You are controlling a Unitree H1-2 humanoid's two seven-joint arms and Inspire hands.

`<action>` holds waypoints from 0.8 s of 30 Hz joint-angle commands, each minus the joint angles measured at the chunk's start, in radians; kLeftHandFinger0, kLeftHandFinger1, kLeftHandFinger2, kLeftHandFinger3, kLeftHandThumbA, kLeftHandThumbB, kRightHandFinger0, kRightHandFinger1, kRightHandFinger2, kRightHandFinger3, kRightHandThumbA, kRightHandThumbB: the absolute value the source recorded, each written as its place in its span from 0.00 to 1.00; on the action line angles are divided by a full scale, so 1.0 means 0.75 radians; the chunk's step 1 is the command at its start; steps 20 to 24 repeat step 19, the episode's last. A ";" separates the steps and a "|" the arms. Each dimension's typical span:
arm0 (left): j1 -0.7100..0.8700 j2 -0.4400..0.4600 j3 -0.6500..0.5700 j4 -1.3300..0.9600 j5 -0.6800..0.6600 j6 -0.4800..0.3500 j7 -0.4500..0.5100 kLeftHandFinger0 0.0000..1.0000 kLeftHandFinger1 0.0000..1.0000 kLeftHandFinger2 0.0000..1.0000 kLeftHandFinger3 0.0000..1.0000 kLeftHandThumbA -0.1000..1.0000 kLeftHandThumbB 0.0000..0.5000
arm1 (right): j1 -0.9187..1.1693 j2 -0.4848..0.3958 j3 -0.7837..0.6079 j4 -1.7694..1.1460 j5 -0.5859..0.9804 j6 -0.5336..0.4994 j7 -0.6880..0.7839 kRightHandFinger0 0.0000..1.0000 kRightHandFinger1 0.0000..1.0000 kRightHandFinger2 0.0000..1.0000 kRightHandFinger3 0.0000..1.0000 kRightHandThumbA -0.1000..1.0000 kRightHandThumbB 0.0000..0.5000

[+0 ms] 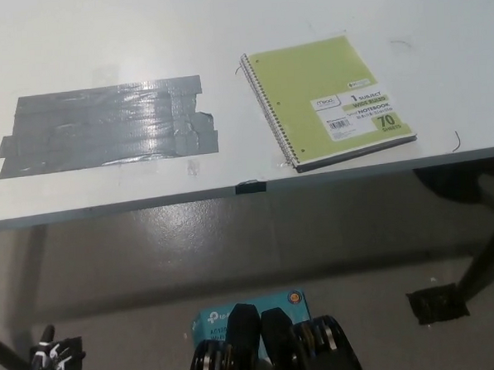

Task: The robot uses its right hand to align two notebooks stacked together until they are fully overlapped

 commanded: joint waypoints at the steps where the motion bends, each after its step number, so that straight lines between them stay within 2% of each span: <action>1: -0.024 -0.006 0.036 -0.032 -0.020 -0.045 0.030 0.67 0.69 0.84 1.00 1.00 0.94 | -0.044 0.016 -0.069 0.003 0.064 -0.180 -0.194 1.00 1.00 1.00 1.00 0.72 0.26; 2: -0.025 -0.016 0.048 -0.034 -0.024 -0.048 0.038 0.66 0.68 0.84 1.00 1.00 0.91 | -0.046 0.026 -0.082 -0.001 0.077 -0.181 -0.201 1.00 1.00 1.00 1.00 0.73 0.27; 3: -0.026 -0.021 0.056 -0.038 -0.021 -0.044 0.045 0.66 0.68 0.84 1.00 1.00 0.85 | -0.053 0.035 -0.096 0.015 0.099 -0.223 -0.213 1.00 1.00 1.00 1.00 0.69 0.22; 4: -0.027 -0.027 0.063 -0.043 -0.021 -0.038 0.053 0.65 0.68 0.83 1.00 1.00 0.85 | -0.057 0.035 -0.100 0.032 0.109 -0.247 -0.213 1.00 1.00 1.00 1.00 0.69 0.21; 8: -0.024 -0.034 0.075 -0.064 -0.014 -0.032 0.051 0.65 0.69 0.84 1.00 1.00 0.76 | -0.072 0.036 -0.096 0.029 0.107 -0.216 -0.211 1.00 1.00 1.00 1.00 0.74 0.28; 9: -0.024 -0.035 0.077 -0.058 -0.012 -0.050 0.047 0.64 0.68 0.83 1.00 1.00 0.81 | -0.072 0.034 -0.093 0.030 0.109 -0.219 -0.215 1.00 1.00 1.00 1.00 0.76 0.32; 12: -0.030 -0.038 0.083 -0.066 -0.011 -0.034 0.050 0.63 0.67 0.83 1.00 1.00 0.80 | -0.071 0.031 -0.082 0.029 0.103 -0.218 -0.225 1.00 1.00 1.00 1.00 0.76 0.31; 17: -0.033 -0.034 0.083 -0.060 -0.010 -0.033 0.046 0.67 0.71 0.85 1.00 1.00 0.80 | -0.068 0.030 -0.080 0.021 0.119 -0.206 -0.229 1.00 1.00 1.00 1.00 0.71 0.28; 19: -0.031 -0.033 0.080 -0.069 -0.008 -0.029 0.045 0.64 0.67 0.84 1.00 1.00 0.78 | -0.072 0.026 -0.076 0.037 0.120 -0.229 -0.234 1.00 1.00 1.00 1.00 0.70 0.28; 24: -0.031 -0.033 0.080 -0.069 -0.008 -0.029 0.045 0.64 0.67 0.84 1.00 1.00 0.78 | -0.072 0.026 -0.076 0.037 0.120 -0.229 -0.234 1.00 1.00 1.00 1.00 0.70 0.28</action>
